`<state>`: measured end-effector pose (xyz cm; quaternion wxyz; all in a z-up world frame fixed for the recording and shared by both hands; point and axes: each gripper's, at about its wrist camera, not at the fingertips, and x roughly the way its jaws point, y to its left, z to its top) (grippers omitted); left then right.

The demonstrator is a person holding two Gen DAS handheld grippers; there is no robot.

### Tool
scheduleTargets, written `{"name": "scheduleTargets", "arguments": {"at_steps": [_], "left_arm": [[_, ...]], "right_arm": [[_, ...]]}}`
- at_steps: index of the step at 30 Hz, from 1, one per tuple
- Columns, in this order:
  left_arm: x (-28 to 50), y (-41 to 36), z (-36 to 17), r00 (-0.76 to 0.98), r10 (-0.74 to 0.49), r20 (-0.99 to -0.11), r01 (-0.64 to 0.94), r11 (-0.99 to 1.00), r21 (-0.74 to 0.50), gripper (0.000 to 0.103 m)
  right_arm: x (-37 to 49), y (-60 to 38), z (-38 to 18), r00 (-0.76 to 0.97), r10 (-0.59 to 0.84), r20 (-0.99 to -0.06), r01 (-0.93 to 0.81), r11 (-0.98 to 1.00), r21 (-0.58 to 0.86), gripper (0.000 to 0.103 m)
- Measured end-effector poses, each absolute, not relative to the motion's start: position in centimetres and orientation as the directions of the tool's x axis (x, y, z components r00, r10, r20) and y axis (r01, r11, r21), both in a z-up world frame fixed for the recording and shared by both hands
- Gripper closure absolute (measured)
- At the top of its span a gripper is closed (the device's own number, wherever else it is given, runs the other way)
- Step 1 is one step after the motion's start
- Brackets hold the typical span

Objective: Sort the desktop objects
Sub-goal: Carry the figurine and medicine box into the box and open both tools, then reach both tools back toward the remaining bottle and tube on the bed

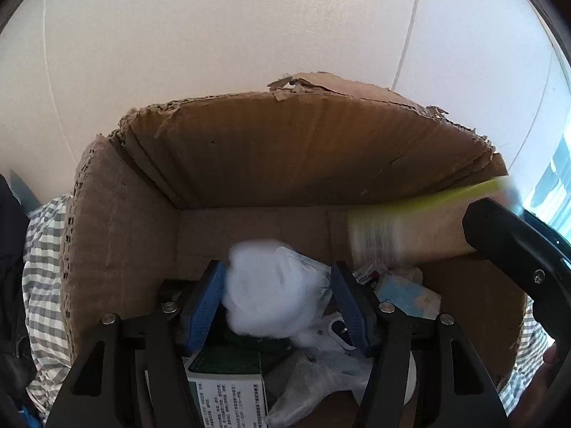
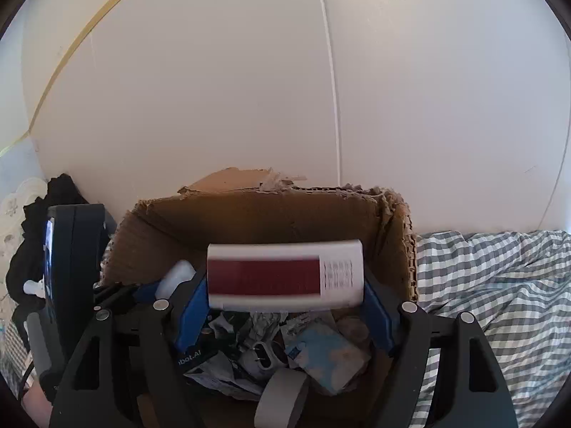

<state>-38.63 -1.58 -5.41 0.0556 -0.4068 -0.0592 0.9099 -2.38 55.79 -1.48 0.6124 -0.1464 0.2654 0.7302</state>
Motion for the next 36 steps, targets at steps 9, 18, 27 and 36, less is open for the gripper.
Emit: {"name": "scheduleTargets", "arguments": {"at_steps": [9,18,27,36], "left_arm": [[-34.4,-1.5,-4.1,-0.672,0.11,-0.732,-0.039,-0.993,-0.114,0.016],[-28.8,-0.7,-2.1,-0.672,0.082,-0.736,-0.033,-0.996,-0.081,0.016],[-21.7,-0.3,0.1,-0.692,0.087,-0.717,-0.046,-0.996,-0.076,0.012],[-17.0,0.2,-0.3,-0.686,0.109,-0.719,-0.067,-0.994,-0.088,0.012]], "right_arm": [[-1.2,51.4,1.6,-0.218,0.851,-0.477,-0.967,-0.123,0.223,0.023],[-1.0,45.2,2.5,-0.196,0.837,-0.511,-0.976,-0.115,0.186,0.023],[-0.9,37.9,2.1,-0.169,0.817,-0.551,-0.985,-0.114,0.132,0.023],[-1.7,33.2,2.7,-0.178,0.819,-0.546,-0.984,-0.139,0.113,0.023]]}}
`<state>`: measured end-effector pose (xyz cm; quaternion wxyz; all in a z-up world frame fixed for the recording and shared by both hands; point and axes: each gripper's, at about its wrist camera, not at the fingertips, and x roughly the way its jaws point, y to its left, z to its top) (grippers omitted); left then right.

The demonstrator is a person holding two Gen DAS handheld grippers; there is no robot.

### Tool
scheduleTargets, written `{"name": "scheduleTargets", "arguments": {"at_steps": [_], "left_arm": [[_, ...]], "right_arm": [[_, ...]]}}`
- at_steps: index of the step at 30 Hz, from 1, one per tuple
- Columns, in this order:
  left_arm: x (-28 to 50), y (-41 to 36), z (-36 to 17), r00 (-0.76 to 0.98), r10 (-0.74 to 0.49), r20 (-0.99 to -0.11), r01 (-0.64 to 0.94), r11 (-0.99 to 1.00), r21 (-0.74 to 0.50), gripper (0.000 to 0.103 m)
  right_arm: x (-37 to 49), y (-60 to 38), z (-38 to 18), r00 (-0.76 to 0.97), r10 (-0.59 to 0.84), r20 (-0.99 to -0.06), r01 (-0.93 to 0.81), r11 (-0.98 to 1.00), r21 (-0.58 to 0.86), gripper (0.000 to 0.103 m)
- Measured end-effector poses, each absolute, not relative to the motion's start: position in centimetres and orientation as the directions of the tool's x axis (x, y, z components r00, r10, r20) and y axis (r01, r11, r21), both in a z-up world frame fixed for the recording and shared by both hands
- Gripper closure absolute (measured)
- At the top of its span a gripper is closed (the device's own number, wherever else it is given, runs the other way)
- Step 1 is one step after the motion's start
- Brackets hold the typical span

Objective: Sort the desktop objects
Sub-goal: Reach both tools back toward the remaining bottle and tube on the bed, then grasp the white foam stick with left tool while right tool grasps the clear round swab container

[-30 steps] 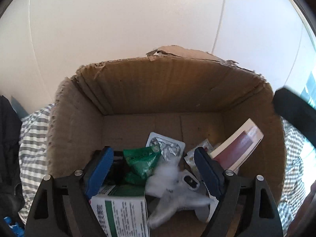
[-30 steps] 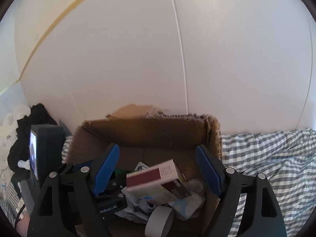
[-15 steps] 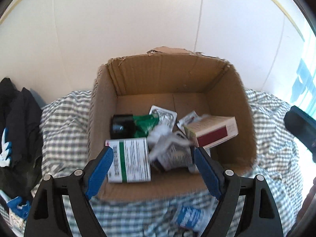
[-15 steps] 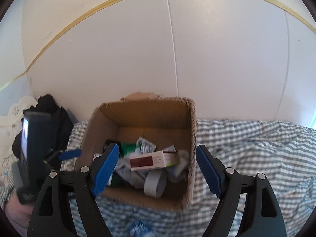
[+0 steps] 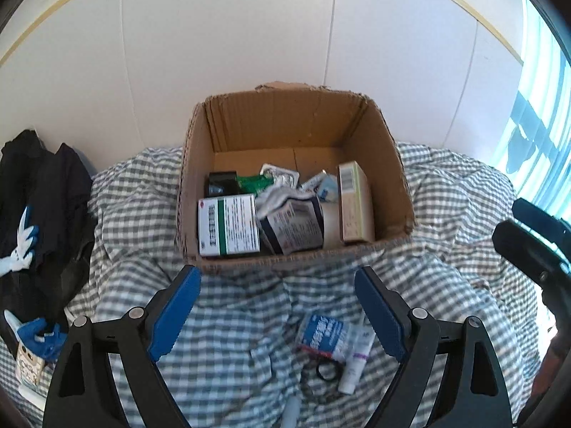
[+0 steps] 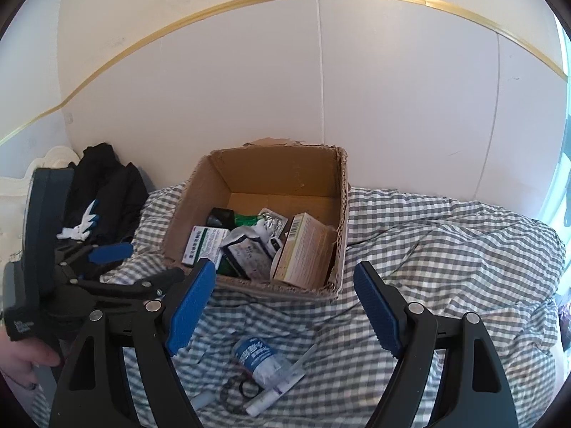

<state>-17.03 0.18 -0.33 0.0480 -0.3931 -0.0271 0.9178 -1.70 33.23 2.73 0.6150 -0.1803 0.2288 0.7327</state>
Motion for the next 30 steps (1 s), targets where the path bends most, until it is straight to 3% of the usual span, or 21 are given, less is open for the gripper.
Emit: {"name": "scheduleTargets", "arguments": {"at_steps": [13,19,21,23,27,30], "left_arm": [[-11.8,-1.8,-7.1,-0.638,0.095,-0.764,-0.031,-0.995,-0.098,0.012],[-10.1,-1.0,-10.4,-0.609,0.125,-0.783,-0.101,-0.992,-0.079,0.012],[-9.6,-0.7,-12.1,-0.569,0.14,-0.811,-0.13,-0.988,-0.08,0.017],[-9.0,-0.6,-13.8,-0.506,0.159,-0.848,-0.151,-0.984,-0.094,0.037],[-8.0,0.0,-16.5,-0.429,0.195,-0.882,-0.174,-0.976,-0.131,0.041],[-7.8,1.6,-17.3,-0.406,0.18,-0.896,-0.238,-0.967,-0.087,0.047]], "right_arm": [[-2.7,30.6,-3.1,-0.234,0.734,-0.638,-0.972,-0.161,0.171,0.023],[-3.4,30.7,-7.1,-0.231,0.679,-0.697,-0.973,-0.149,0.177,0.023],[-3.6,30.8,-8.3,-0.224,0.661,-0.716,-0.974,-0.141,0.175,0.023],[-3.6,30.8,-9.7,-0.212,0.642,-0.737,-0.977,-0.131,0.166,0.023],[-3.3,31.1,-12.2,-0.212,0.597,-0.774,-0.977,-0.11,0.183,0.023],[-3.2,31.1,-13.4,-0.21,0.577,-0.789,-0.977,-0.101,0.186,0.023]]}}
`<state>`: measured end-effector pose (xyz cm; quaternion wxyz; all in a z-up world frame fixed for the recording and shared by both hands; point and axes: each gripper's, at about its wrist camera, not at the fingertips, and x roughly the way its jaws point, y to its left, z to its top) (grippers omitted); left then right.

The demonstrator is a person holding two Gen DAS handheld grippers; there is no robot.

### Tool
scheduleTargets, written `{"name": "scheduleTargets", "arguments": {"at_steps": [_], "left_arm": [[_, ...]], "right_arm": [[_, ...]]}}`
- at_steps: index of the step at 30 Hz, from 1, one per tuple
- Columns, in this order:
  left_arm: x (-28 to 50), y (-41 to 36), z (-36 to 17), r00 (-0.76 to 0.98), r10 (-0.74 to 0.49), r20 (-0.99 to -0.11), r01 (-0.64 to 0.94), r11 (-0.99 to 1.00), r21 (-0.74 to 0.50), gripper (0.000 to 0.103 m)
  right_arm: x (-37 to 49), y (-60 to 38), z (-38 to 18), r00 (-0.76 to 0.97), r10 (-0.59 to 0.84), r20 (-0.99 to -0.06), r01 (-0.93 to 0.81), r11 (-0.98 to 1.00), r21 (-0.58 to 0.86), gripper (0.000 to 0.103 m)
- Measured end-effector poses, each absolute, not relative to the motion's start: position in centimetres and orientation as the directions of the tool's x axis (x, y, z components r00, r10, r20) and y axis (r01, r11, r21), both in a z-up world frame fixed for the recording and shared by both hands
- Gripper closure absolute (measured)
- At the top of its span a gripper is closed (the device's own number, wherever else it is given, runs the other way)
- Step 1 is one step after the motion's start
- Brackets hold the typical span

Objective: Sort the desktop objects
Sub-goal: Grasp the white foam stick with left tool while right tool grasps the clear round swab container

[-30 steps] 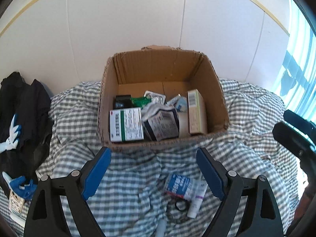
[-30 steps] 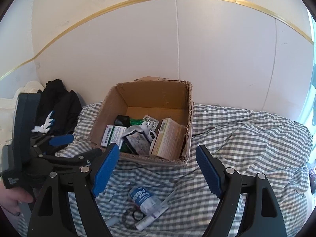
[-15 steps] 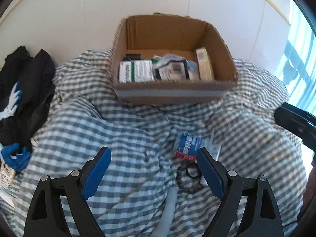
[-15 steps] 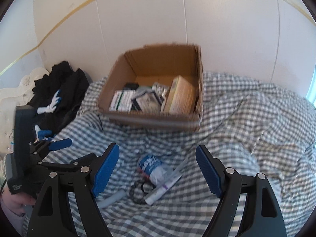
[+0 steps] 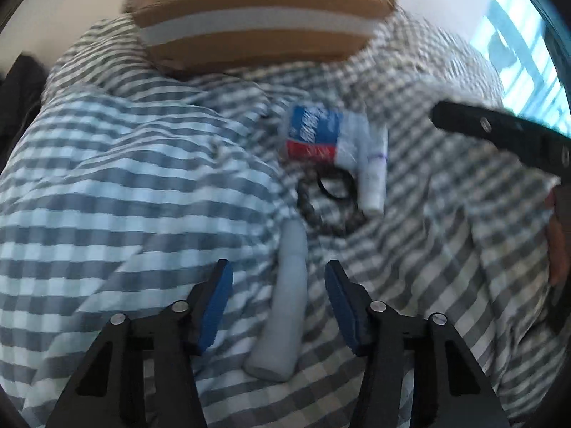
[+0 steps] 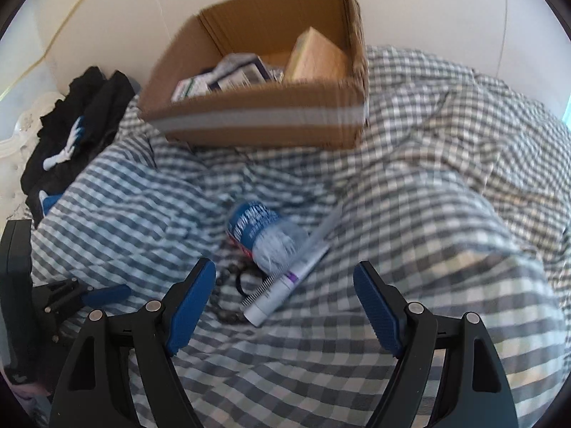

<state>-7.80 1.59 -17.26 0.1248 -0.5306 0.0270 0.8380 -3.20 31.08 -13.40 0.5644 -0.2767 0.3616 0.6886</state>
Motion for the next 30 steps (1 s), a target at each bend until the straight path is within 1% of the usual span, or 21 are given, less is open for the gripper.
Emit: {"name": "scheduleTargets", "arguments": {"at_steps": [5,8,9,10,11,15,18,21,23,27,30], "left_arm": [[-8.4,3.2,-19.3,-0.335,0.154,-0.93,-0.272,-0.96,-0.061,0.049],[-9.0,2.5,-20.0,-0.305,0.181,-0.935,-0.243,-0.964,-0.108,0.051],[-9.1,2.2,-20.0,-0.299,0.197,-0.934,-0.231,-0.964,-0.13,0.054],[-9.2,2.0,-20.0,-0.291,0.212,-0.933,-0.227,-0.963,-0.148,0.072],[-9.2,1.9,-20.0,-0.275,0.233,-0.933,-0.229,-0.958,-0.172,0.082],[-8.7,1.6,-18.8,-0.277,0.267,-0.923,-0.235,-0.95,-0.205,0.085],[-8.4,1.3,-17.6,-0.283,0.308,-0.908,-0.248,-0.938,-0.241,0.085],[-8.8,0.3,-17.0,-0.297,0.318,-0.901,-0.213,-0.941,-0.262,0.087],[-9.0,-0.3,-16.2,-0.315,0.362,-0.877,-0.193,-0.93,-0.314,0.087],[-9.4,-0.9,-14.0,-0.364,0.393,-0.844,-0.188,-0.919,-0.347,0.087],[-9.8,-2.1,-12.9,-0.377,0.447,-0.811,-0.183,-0.894,-0.408,0.087]], "right_arm": [[-3.5,31.1,-13.7,-0.216,0.569,-0.794,-0.976,-0.116,0.182,0.023],[-3.5,31.1,-13.9,-0.222,0.563,-0.796,-0.975,-0.118,0.188,0.023],[-3.5,31.1,-14.0,-0.222,0.561,-0.797,-0.975,-0.119,0.188,0.023],[-3.5,31.1,-14.0,-0.222,0.561,-0.798,-0.975,-0.119,0.188,0.023],[-3.5,31.1,-14.0,-0.222,0.561,-0.798,-0.975,-0.117,0.189,0.023],[-3.2,31.1,-14.1,-0.225,0.56,-0.797,-0.974,-0.108,0.199,0.023],[-3.1,31.2,-14.2,-0.224,0.558,-0.799,-0.974,-0.105,0.2,0.023],[-3.0,31.3,-14.2,-0.226,0.559,-0.798,-0.974,-0.106,0.201,0.023],[-3.0,31.3,-14.3,-0.225,0.558,-0.799,-0.974,-0.105,0.202,0.023],[-3.0,31.5,-14.3,-0.219,0.553,-0.804,-0.975,-0.099,0.197,0.023],[-3.0,31.6,-14.4,-0.213,0.55,-0.808,-0.977,-0.099,0.191,0.023]]}}
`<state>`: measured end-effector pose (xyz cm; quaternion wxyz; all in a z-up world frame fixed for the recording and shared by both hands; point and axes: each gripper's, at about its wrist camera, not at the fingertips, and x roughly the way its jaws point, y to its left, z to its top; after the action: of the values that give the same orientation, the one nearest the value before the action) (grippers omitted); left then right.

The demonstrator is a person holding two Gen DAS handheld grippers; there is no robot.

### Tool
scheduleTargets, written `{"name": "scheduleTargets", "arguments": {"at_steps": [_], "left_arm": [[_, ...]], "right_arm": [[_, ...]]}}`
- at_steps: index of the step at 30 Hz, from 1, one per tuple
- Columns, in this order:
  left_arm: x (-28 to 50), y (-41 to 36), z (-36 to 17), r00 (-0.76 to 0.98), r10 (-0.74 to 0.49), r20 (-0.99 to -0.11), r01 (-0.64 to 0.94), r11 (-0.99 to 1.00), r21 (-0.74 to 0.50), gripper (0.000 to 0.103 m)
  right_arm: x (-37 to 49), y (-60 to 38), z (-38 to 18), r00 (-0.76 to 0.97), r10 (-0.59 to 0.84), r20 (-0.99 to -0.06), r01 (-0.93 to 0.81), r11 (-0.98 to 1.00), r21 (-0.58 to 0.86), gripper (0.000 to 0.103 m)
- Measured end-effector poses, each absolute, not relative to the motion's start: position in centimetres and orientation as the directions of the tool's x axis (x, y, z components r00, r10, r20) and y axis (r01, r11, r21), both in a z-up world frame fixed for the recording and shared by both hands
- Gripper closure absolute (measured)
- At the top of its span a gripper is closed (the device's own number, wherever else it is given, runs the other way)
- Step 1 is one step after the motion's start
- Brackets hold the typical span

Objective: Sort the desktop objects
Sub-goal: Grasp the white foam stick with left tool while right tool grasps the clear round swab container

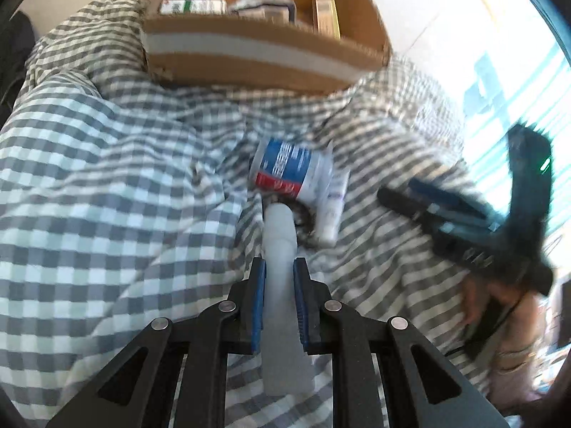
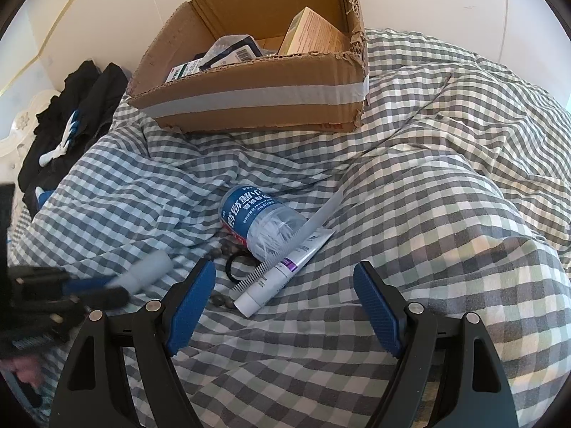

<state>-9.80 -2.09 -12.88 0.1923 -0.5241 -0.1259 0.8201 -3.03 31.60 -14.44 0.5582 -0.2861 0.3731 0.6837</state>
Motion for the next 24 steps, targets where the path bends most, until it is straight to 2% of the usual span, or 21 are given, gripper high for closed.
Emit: {"name": "scheduleTargets", "arguments": {"at_steps": [4,11,15,20,23,24], "left_arm": [[-10.0,-3.5,-11.8,-0.41,0.444,-0.797,-0.183,-0.896,-0.405,0.087],[-10.9,-4.0,-13.3,-0.396,0.416,-0.818,-0.158,-0.909,-0.386,0.087],[-11.7,-3.8,-13.2,-0.404,0.405,-0.82,-0.149,-0.914,-0.378,0.087],[-13.2,-4.6,-11.2,-0.458,0.392,-0.798,-0.13,-0.917,-0.376,0.089],[-14.0,-4.9,-10.3,-0.48,0.382,-0.79,-0.13,-0.921,-0.366,0.089],[-14.2,-5.0,-10.3,-0.482,0.381,-0.789,-0.129,-0.921,-0.367,0.089]], "right_arm": [[-3.1,31.7,-14.6,-0.204,0.544,-0.814,-0.979,-0.094,0.183,0.023],[-3.8,32.6,-14.4,-0.2,0.546,-0.814,-0.98,-0.13,0.154,0.023],[-5.5,34.6,-13.7,-0.225,0.563,-0.795,-0.963,-0.254,0.092,0.023],[-8.7,38.3,-15.4,-0.304,0.411,-0.859,-0.878,-0.471,0.085,0.023],[-10.3,39.9,-17.4,-0.163,0.415,-0.895,-0.856,-0.51,-0.08,0.023],[-10.8,40.2,-18.0,-0.153,0.405,-0.902,-0.843,-0.53,-0.095,0.023]]}}
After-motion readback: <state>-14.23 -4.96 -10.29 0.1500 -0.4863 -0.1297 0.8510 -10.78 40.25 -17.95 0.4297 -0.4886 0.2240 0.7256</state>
